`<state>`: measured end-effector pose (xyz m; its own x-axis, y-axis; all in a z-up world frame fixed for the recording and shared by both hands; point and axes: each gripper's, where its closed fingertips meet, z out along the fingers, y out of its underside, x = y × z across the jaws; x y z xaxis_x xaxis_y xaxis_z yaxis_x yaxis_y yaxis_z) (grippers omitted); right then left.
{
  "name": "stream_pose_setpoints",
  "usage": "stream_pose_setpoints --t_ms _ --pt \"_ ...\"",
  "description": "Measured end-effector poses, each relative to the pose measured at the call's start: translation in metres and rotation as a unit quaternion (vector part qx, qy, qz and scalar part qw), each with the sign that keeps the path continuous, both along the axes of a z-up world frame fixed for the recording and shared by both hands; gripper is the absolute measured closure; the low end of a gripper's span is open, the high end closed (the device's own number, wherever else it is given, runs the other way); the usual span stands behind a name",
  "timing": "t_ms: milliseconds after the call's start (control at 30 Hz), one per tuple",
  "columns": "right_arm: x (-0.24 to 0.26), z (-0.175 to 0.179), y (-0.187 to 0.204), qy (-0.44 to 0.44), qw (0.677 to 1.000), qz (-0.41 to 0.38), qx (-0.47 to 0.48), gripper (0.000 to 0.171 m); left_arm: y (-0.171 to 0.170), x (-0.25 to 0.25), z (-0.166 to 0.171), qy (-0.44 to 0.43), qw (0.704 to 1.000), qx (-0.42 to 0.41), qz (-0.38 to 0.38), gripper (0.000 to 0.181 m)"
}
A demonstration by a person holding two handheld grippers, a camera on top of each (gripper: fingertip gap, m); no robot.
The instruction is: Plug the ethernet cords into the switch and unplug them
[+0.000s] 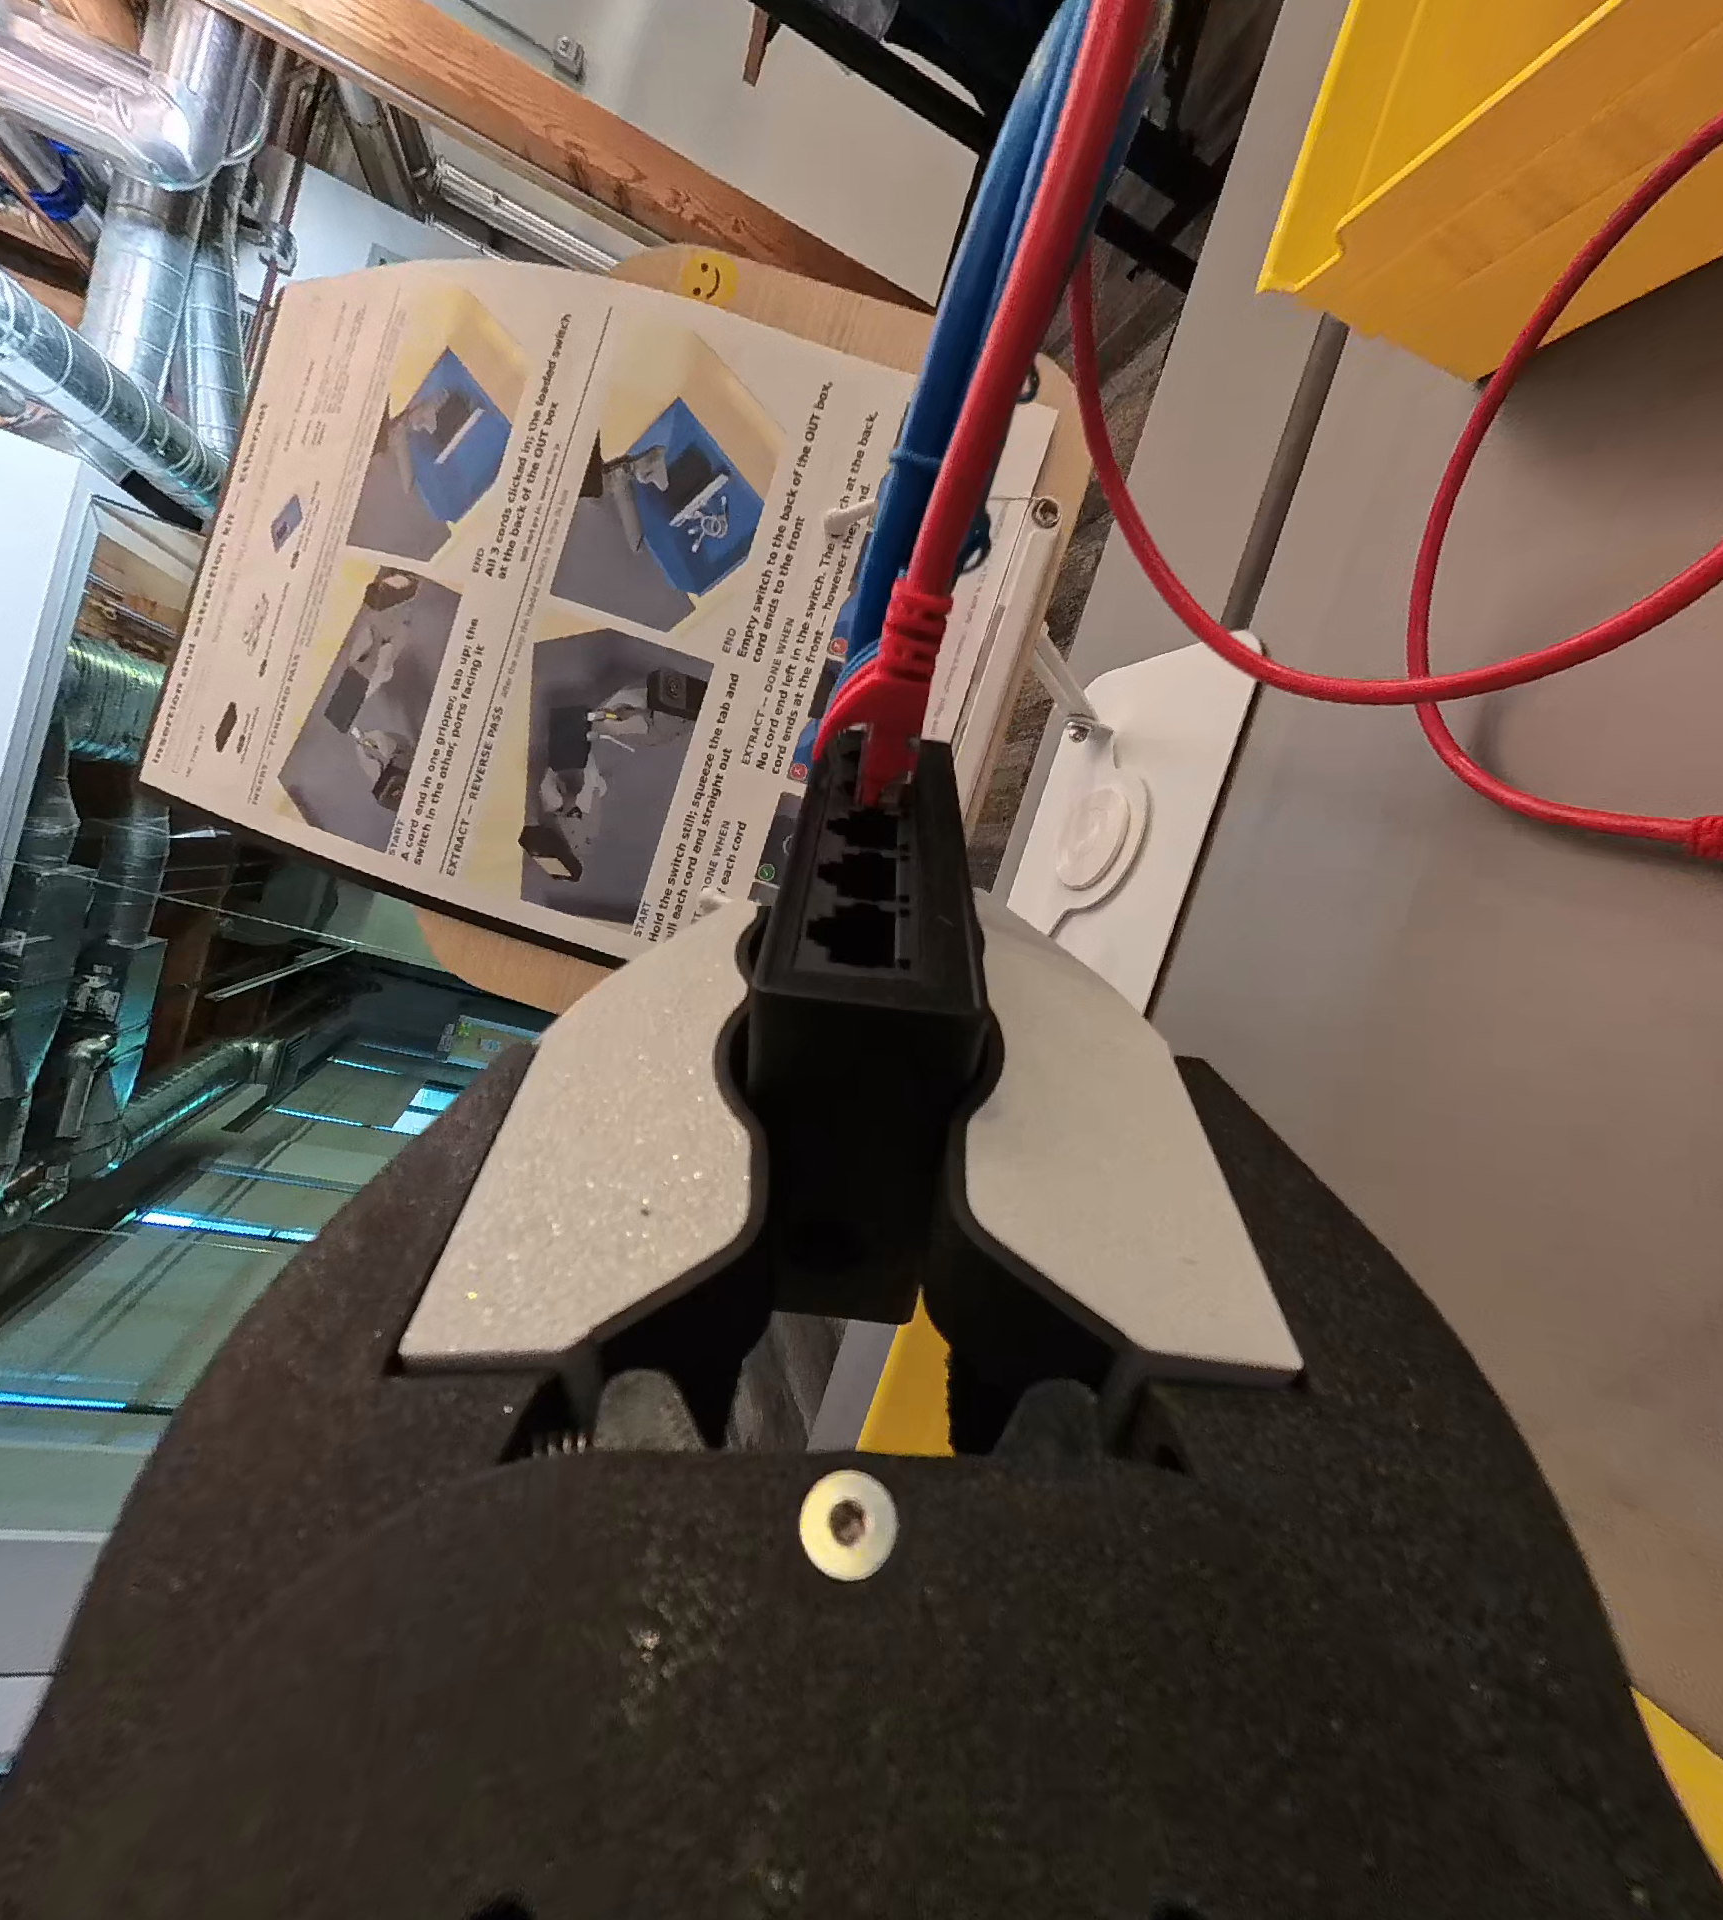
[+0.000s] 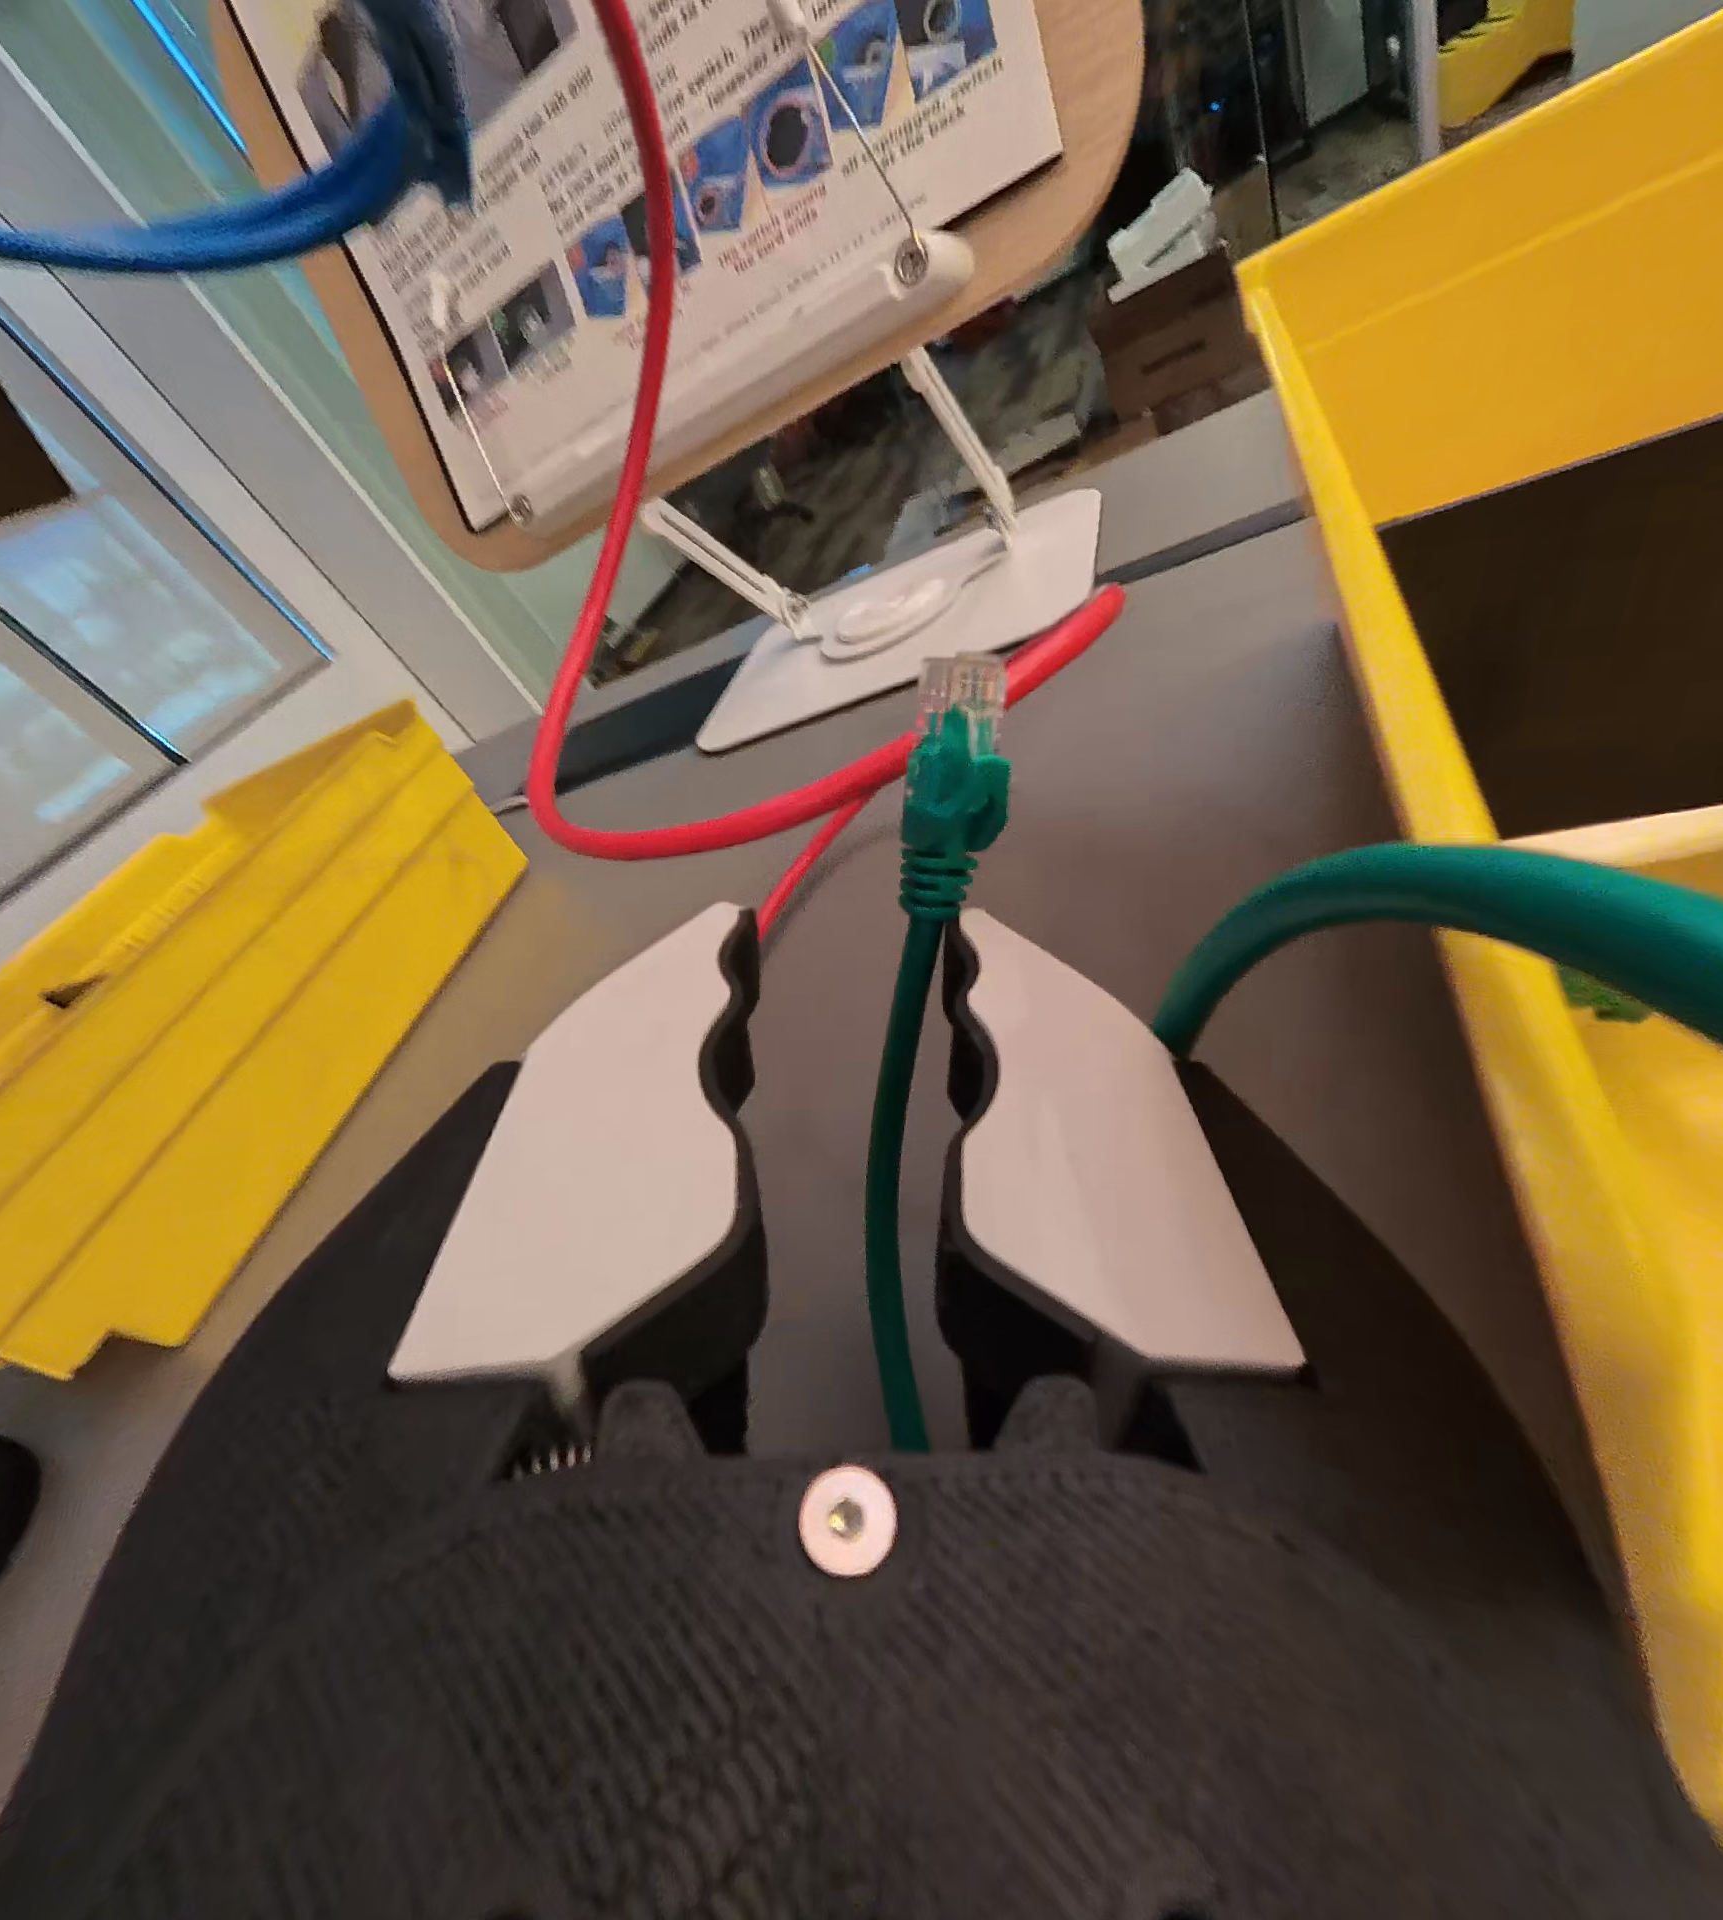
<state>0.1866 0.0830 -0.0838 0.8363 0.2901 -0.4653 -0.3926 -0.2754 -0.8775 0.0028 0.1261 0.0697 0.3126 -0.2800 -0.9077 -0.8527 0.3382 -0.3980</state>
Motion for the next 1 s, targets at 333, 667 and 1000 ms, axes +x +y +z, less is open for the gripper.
stream_pose_setpoints --t_ms 333,667,1000 --pt "0.000 0.015 -0.003 0.104 0.993 0.029 0.041 0.142 0.000 0.002 -0.002 0.005 1.000 -0.002 -0.001 0.151" --pt "-0.003 0.020 -0.007 0.038 0.997 0.035 0.059 0.164 -0.001 0.004 -0.002 0.006 1.000 -0.001 -0.002 0.151" --pt "-0.047 0.023 -0.017 -0.311 0.942 0.076 0.105 0.164 0.002 -0.004 -0.001 0.002 1.000 -0.003 0.005 0.151"
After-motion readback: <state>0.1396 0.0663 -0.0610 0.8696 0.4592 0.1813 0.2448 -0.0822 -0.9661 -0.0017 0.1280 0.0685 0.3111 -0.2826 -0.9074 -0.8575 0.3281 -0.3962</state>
